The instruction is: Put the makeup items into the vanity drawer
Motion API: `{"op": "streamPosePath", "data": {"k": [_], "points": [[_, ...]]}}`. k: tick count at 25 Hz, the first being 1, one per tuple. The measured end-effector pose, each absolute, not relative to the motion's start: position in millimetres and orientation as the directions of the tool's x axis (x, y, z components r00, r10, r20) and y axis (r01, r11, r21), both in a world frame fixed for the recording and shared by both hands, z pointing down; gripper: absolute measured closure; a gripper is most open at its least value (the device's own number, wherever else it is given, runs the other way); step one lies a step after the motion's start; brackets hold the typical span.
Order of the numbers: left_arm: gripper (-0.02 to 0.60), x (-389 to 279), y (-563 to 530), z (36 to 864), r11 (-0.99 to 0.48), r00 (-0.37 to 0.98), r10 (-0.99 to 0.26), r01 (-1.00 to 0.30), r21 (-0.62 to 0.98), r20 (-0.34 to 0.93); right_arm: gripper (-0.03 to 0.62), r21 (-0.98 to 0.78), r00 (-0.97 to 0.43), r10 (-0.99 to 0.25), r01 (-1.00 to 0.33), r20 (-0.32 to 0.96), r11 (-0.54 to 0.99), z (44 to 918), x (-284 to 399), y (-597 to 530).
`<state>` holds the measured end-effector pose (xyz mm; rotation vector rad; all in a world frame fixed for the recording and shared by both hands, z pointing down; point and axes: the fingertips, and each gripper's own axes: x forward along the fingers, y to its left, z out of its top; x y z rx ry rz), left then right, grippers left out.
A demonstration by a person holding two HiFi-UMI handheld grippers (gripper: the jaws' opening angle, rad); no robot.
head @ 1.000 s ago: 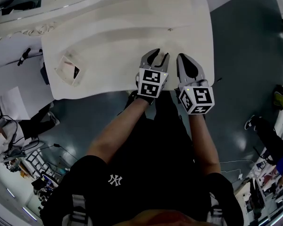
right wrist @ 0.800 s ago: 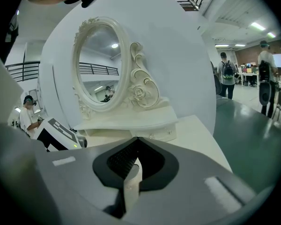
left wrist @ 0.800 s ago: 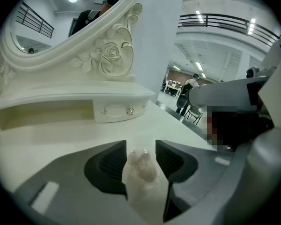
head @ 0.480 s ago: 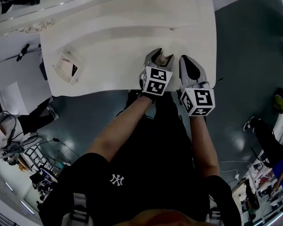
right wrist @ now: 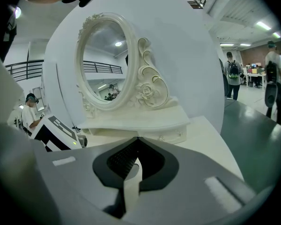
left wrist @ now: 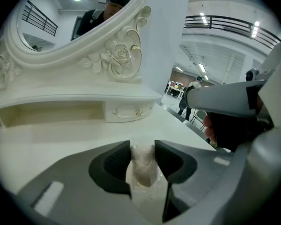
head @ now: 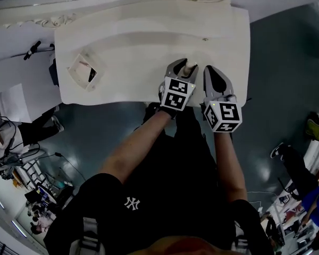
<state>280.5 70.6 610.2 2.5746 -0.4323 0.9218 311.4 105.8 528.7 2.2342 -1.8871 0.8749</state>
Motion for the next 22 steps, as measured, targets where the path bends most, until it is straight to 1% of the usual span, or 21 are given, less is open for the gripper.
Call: {"op": "streamPosePath", "data": {"k": [9, 22], "points": [[0.416, 227.1, 25.4, 569.0, -0.831, 0.733, -0.283, -0.509, 0.223, 0.618, 0.570, -0.273, -0.019, -0.900, -0.955, 0.435, -0.112, 504.4, 265.8, 63.0], [0.415, 106.3, -41.0, 522.4, -0.718, 0.671, -0.485, -0.672, 0.184, 0.561, 0.569, -0.248, -0.204, -0.905, -0.962, 0.373, 0.114, 468.7, 152.0, -7.7]]}}
